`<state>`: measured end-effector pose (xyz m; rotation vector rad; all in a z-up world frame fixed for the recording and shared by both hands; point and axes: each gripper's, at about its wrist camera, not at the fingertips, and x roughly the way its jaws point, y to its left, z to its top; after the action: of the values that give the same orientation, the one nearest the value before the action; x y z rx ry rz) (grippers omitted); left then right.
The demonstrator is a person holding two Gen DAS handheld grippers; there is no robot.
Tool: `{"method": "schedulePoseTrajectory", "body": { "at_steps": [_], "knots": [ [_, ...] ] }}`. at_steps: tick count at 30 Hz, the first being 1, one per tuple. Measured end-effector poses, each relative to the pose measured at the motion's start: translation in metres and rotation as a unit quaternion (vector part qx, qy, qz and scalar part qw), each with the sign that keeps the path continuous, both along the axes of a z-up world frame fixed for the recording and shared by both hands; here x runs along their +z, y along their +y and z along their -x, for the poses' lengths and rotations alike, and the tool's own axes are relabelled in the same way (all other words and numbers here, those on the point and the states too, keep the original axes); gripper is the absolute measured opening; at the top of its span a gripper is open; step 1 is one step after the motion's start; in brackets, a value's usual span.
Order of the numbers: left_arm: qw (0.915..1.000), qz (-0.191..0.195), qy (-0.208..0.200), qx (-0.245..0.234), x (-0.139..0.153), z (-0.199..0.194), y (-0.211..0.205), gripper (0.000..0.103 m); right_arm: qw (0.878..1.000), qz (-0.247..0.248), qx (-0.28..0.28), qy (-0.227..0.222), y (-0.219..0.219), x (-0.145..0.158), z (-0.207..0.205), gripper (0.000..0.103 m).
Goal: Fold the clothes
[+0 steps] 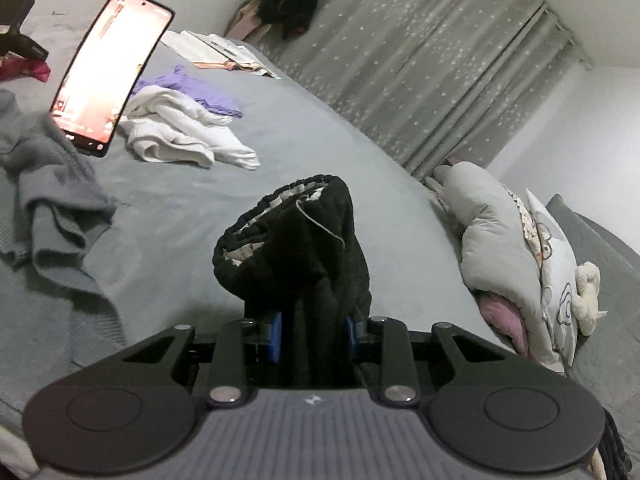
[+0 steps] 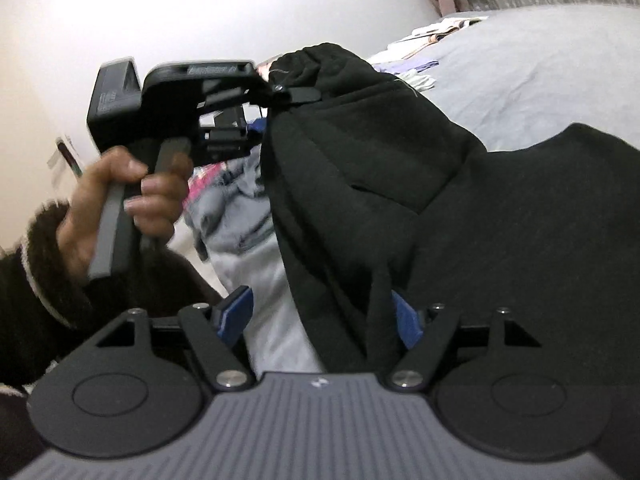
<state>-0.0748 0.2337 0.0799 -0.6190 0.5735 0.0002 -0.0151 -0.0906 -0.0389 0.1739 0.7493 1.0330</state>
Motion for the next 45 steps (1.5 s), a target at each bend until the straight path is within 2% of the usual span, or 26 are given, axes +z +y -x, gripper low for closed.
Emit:
{"method": "schedulePoseTrajectory", "body": {
  "at_steps": [4, 8, 12, 14, 16, 18, 21, 24, 25, 27, 29, 30, 33, 34, 35, 37, 38, 40, 43, 45],
  "knots": [
    [1.0, -0.001, 0.003, 0.0, -0.001, 0.004, 0.002, 0.029, 1.0, -0.006, -0.017, -0.013, -0.013, 0.015, -0.004, 0.075],
    [1.0, 0.001, 0.007, 0.004, -0.006, 0.008, 0.0, 0.029, 0.998, -0.027, -0.054, 0.007, -0.029, 0.019, -0.012, 0.075],
    [1.0, 0.003, 0.007, 0.003, -0.008, 0.01, 0.0, 0.029, 0.998, -0.049, -0.029, 0.02, -0.026, 0.021, -0.012, 0.075],
    [1.0, 0.004, 0.007, -0.001, -0.007, 0.011, -0.001, 0.029, 0.998, -0.045, -0.018, 0.041, -0.019, 0.013, -0.012, 0.075],
    [0.9999, 0.0, 0.003, -0.01, -0.006, 0.011, -0.007, 0.029, 0.999, -0.016, -0.011, 0.051, -0.006, 0.001, -0.003, 0.075],
    [0.9993, -0.02, -0.013, -0.029, -0.001, 0.013, -0.02, 0.029, 0.999, 0.005, -0.008, 0.033, -0.004, 0.003, 0.013, 0.084],
    [0.9952, -0.058, -0.048, -0.063, 0.015, 0.017, -0.044, 0.03, 1.0, 0.03, -0.004, 0.006, 0.002, 0.008, 0.025, 0.087],
    [0.9883, -0.091, -0.077, -0.095, 0.028, 0.021, -0.065, 0.03, 0.999, 0.001, -0.015, 0.044, -0.024, 0.022, 0.014, 0.087],
    [0.9826, -0.111, -0.092, -0.116, 0.035, 0.024, -0.08, 0.03, 0.997, -0.019, -0.029, 0.064, -0.041, 0.029, 0.008, 0.087],
    [0.9752, -0.134, -0.107, -0.14, 0.038, 0.028, -0.095, 0.03, 0.993, -0.061, -0.064, 0.074, -0.077, 0.041, 0.001, 0.087],
    [0.9587, -0.176, -0.131, -0.181, 0.043, 0.036, -0.126, 0.03, 0.985, -0.111, -0.105, 0.081, -0.113, 0.05, -0.005, 0.087],
    [0.9515, -0.19, -0.139, -0.198, 0.044, 0.04, -0.139, 0.03, 0.976, -0.146, -0.137, 0.09, -0.136, 0.053, -0.008, 0.087],
    [0.9318, -0.225, -0.153, -0.24, 0.04, 0.046, -0.168, 0.03, 0.939, -0.235, -0.221, 0.12, -0.195, 0.054, -0.016, 0.089],
    [0.9177, -0.247, -0.16, -0.267, 0.036, 0.051, -0.187, 0.03, 0.922, -0.263, -0.249, 0.136, -0.216, 0.051, -0.017, 0.09],
    [0.9077, -0.262, -0.163, -0.285, 0.033, 0.054, -0.2, 0.03, 0.913, -0.276, -0.262, 0.145, -0.225, 0.049, -0.018, 0.09],
    [0.8862, -0.292, -0.167, -0.318, 0.026, 0.061, -0.225, 0.03, 0.884, -0.322, -0.286, 0.181, -0.247, 0.037, -0.018, 0.091],
    [0.8761, -0.303, -0.167, -0.335, 0.02, 0.063, -0.235, 0.03, 0.875, -0.337, -0.289, 0.194, -0.252, 0.033, -0.018, 0.092],
    [0.8583, -0.322, -0.162, -0.365, 0.006, 0.066, -0.253, 0.03, 0.841, -0.386, -0.292, 0.241, -0.263, 0.016, -0.019, 0.092],
    [0.8315, -0.351, -0.152, -0.403, -0.013, 0.072, -0.28, 0.031, 0.812, -0.412, -0.304, 0.28, -0.273, 0.002, -0.019, 0.092],
    [0.8236, -0.339, -0.146, -0.431, -0.019, 0.073, -0.284, 0.036, 0.802, -0.411, -0.315, 0.297, -0.278, -0.004, -0.017, 0.093]
  ]
}}
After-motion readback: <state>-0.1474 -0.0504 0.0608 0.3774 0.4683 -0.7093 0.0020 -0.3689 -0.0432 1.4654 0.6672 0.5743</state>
